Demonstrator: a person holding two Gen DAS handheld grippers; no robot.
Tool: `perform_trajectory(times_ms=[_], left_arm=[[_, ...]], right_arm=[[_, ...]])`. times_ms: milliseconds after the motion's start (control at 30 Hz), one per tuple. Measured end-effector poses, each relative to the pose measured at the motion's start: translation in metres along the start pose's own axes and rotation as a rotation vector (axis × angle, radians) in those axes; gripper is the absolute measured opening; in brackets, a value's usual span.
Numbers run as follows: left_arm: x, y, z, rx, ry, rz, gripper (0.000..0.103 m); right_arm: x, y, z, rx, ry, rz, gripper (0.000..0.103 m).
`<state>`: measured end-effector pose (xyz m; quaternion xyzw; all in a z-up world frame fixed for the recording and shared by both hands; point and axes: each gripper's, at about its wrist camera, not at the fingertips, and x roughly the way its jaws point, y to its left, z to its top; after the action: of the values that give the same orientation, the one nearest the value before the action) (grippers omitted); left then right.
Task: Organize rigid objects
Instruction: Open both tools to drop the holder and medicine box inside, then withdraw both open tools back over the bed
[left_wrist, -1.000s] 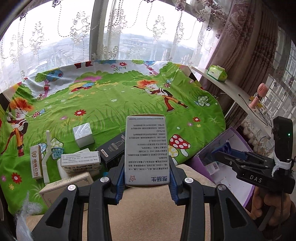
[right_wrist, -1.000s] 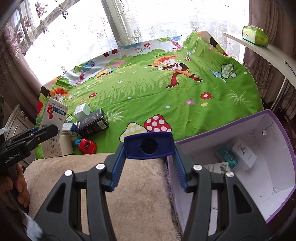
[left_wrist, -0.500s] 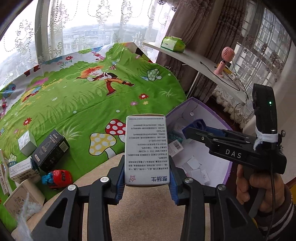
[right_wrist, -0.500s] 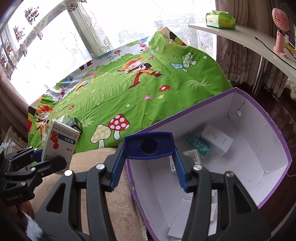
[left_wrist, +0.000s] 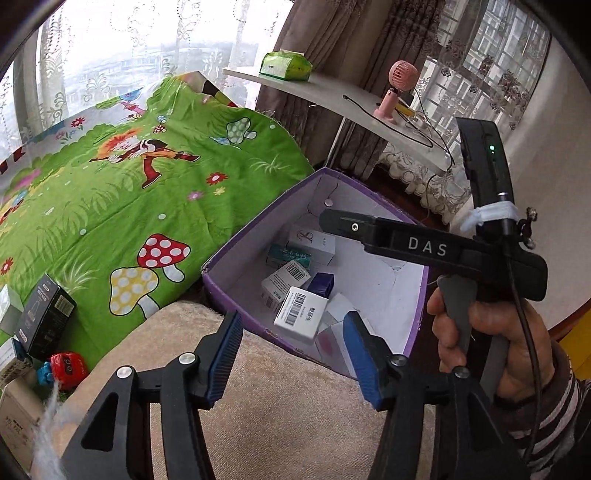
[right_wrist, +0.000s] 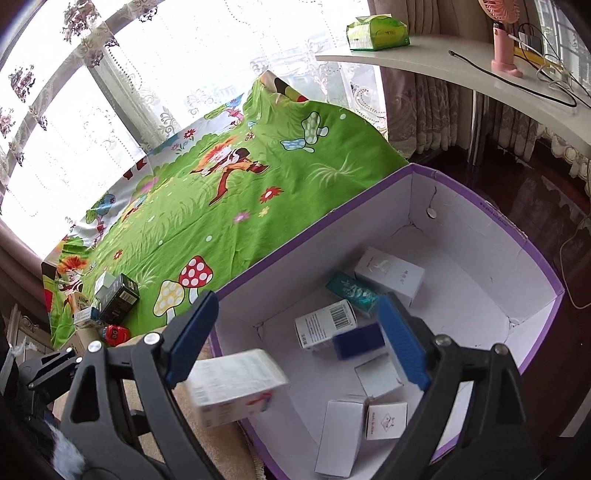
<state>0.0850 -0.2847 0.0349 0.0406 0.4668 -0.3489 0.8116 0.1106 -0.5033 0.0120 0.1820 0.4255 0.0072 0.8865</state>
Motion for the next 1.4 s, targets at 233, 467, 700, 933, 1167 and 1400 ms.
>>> perform_trajectory(times_ms=[233, 467, 700, 933, 1167, 1400], left_arm=[[-0.003, 0.008, 0.0, -0.042, -0.014, 0.004, 0.06], [-0.013, 0.021, -0.002, -0.097, -0.044, 0.026, 0.065], [-0.026, 0.042, -0.007, -0.179, -0.071, 0.077, 0.067], [-0.043, 0.07, -0.016, -0.287, -0.105, 0.161, 0.077], [-0.067, 0.101, -0.035, -0.409, -0.152, 0.206, 0.085], [-0.091, 0.129, -0.058, -0.506, -0.191, 0.248, 0.087]], right_arm=[[0.002, 0.006, -0.002, -0.014, 0.007, 0.011, 0.09], [-0.001, 0.016, -0.002, -0.048, -0.001, 0.009, 0.09], [-0.001, 0.029, -0.004, -0.075, 0.009, 0.038, 0.09], [0.003, 0.041, -0.006, -0.093, 0.029, 0.06, 0.09], [0.007, 0.056, -0.01, -0.126, 0.048, 0.08, 0.09], [0.012, 0.071, -0.014, -0.155, 0.07, 0.097, 0.09]])
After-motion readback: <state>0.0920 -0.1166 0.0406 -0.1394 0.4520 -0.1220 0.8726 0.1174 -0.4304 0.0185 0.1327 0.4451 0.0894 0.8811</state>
